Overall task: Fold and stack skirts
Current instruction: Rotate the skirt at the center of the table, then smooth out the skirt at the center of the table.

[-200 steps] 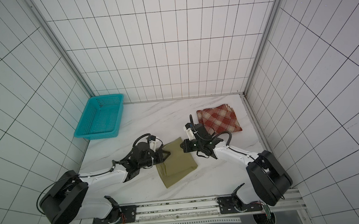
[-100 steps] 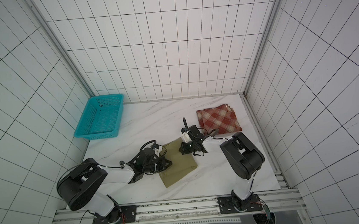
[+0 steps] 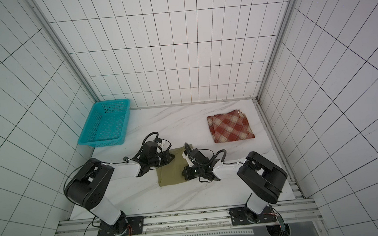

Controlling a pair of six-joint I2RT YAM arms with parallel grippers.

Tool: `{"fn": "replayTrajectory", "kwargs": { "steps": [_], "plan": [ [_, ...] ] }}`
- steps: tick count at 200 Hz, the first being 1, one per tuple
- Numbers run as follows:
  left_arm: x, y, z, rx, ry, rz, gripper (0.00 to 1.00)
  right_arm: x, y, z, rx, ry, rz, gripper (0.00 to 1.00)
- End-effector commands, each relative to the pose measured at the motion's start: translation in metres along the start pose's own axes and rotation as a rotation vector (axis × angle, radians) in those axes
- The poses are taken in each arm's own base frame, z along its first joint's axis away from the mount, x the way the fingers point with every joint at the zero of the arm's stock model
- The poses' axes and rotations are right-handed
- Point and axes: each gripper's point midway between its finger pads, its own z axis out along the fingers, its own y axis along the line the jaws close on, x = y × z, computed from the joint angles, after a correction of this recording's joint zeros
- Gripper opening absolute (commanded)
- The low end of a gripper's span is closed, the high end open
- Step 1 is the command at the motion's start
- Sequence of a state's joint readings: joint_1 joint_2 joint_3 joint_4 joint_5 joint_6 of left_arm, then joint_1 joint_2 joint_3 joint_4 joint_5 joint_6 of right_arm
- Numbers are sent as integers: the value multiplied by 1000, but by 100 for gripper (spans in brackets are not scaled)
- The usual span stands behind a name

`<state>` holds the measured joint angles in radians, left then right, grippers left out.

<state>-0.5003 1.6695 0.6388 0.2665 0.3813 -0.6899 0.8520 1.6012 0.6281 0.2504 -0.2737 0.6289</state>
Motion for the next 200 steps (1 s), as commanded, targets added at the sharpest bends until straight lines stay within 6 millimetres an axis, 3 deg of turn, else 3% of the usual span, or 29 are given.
{"fn": "replayTrajectory", "kwargs": {
  "steps": [1,20,39,80,143,200],
  "plan": [
    [-18,-35,-18,95,-43,85,0,-43,24,-15,-30,-117,-16,0],
    [-23,-48,-37,115,-71,82,0,-66,42,-28,-55,-129,-78,0],
    [-20,-49,-54,98,-90,58,0,-85,52,-41,-97,-148,-99,0],
    [0,-34,-71,73,-94,-45,0,-112,42,-56,-129,-171,-125,0],
    [23,-7,-61,30,-82,-124,0,-107,24,-23,-153,-81,-153,0],
    [45,40,-46,-97,-53,-164,0,-91,-24,3,-143,-55,-78,0]
  ]
}}
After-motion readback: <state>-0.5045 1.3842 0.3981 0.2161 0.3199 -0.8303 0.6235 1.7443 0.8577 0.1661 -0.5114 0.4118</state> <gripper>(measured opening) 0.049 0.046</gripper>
